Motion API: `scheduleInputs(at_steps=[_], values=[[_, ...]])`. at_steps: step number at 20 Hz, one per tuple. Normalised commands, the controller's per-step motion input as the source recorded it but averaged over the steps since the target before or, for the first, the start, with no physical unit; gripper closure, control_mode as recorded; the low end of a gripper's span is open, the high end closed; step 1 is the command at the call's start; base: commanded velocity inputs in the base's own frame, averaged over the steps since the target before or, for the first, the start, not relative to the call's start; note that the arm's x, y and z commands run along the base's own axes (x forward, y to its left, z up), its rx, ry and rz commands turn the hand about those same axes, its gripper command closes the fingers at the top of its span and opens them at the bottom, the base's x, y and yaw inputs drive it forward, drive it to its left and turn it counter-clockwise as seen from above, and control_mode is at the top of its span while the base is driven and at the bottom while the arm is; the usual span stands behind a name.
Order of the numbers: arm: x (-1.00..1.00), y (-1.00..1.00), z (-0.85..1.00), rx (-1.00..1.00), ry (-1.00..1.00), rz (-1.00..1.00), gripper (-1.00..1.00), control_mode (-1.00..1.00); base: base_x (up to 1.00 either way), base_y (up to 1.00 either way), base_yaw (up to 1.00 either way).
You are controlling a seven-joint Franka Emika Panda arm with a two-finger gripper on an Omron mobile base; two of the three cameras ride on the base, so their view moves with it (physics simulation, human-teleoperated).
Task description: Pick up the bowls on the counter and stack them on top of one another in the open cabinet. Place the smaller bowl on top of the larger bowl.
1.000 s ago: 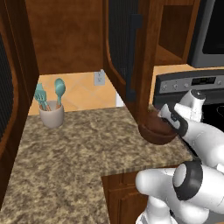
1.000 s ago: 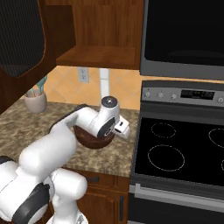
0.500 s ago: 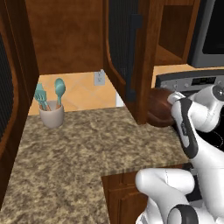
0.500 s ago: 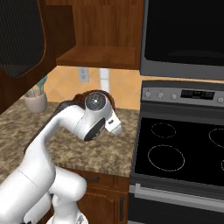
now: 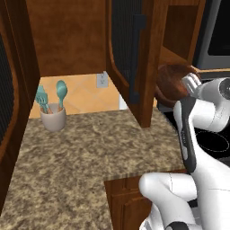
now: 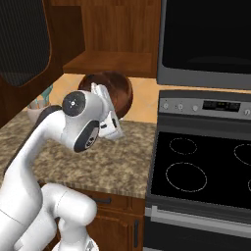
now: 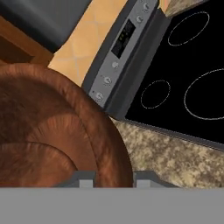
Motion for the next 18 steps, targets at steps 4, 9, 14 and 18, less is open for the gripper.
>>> scheduleInputs(at_steps=[4,9,14,18], values=[[-0.51,0.0,1.0,0.22,-0.1,-0.26,1.0,-1.0,0.0,0.0,0.0],[-0.15,-0.06,1.0,0.33,-0.07,-0.09,1.0,-1.0,0.0,0.0,0.0],[0.01,0.32,0.49,0.23,0.24,0.2,1.0,-1.0,0.0,0.0,0.0],[0.29,0.59,-0.06,0.0,0.0,0.14,1.0,-1.0,0.0,0.0,0.0]])
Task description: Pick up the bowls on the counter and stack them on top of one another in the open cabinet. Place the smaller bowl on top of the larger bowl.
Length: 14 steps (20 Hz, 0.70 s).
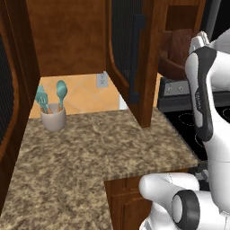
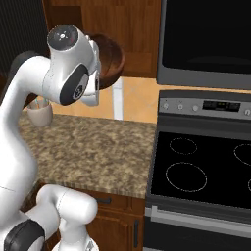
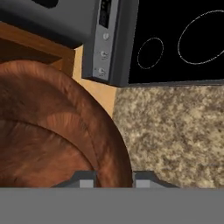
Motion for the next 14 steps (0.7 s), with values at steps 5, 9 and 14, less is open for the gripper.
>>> scheduleInputs(at_steps=[5,9,14], values=[[0.88,0.49,-0.01,0.0,-0.08,0.02,1.0,-1.0,0.0,0.0,0.0],[1.0,0.18,-0.12,0.0,0.0,0.0,1.0,-1.0,0.0,0.0,0.0],[1.0,0.07,0.0,0.0,0.0,0.0,1.0,-1.0,0.0,0.0,0.0]])
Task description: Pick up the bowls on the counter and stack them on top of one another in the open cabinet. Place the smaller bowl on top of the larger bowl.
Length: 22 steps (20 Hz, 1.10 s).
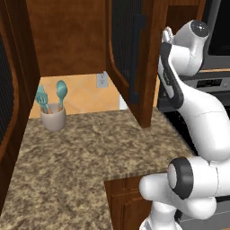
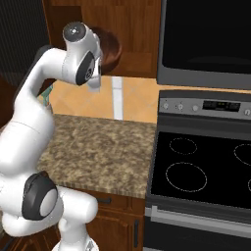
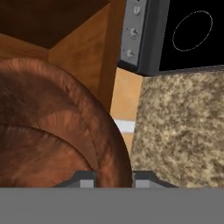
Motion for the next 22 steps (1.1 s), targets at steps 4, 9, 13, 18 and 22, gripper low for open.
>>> scheduleInputs(at_steps=[4,9,13,18,22], values=[[1.0,0.0,0.0,0.0,0.0,0.0,1.0,-1.0,0.0,0.0,0.0],[0.98,0.0,-0.01,0.0,0.0,0.0,1.0,-1.0,0.0,0.0,0.0],[0.66,0.0,-0.09,0.0,0.0,0.0,1.0,-1.0,0.0,0.0,0.0],[-0.07,-0.02,-0.02,0.0,-0.05,0.0,-1.0,-1.0,0.0,0.0,0.0],[-0.91,-0.21,0.0,0.02,-0.29,0.0,-1.0,-1.0,0.0,0.0,0.0]])
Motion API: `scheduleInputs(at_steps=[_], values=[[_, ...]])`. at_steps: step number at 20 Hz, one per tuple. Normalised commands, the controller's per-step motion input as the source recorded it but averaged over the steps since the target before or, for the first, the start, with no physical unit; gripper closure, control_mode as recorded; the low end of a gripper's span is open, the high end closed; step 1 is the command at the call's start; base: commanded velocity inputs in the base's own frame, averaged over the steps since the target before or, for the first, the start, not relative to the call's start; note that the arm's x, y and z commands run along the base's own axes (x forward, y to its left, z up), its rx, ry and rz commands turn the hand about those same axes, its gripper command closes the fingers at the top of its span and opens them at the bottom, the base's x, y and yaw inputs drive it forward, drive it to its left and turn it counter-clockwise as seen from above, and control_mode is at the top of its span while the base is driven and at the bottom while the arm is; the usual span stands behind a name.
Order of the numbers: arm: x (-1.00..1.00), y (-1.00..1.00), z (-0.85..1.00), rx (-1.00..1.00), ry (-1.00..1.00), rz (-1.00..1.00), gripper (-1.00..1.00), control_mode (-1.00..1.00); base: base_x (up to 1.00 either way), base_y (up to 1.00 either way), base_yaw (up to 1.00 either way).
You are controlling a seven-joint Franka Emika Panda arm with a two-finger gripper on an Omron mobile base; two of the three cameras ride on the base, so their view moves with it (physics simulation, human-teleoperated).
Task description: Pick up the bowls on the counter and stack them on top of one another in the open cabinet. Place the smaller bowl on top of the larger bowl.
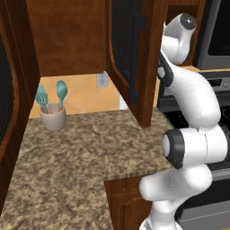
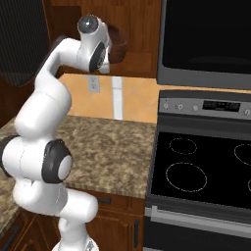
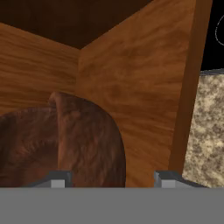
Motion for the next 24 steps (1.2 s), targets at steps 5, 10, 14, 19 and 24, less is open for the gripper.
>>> scheduleInputs(at_steps=[5,10,14,19,24], values=[[-1.0,-0.39,0.0,0.09,-0.41,0.0,-1.0,-1.0,0.0,0.0,0.0],[-1.0,-0.45,-0.17,0.05,-0.4,0.0,-1.0,-1.0,0.0,0.0,0.0],[-1.0,-0.31,-0.77,-0.05,-0.35,0.0,-1.0,-1.0,0.0,0.0,0.0],[-1.0,0.0,-1.0,-0.46,-0.11,0.09,-1.0,-1.0,0.0,0.0,0.0],[-0.85,0.38,-1.0,-0.76,-0.01,0.29,-1.0,-1.0,0.0,0.0,0.0]])
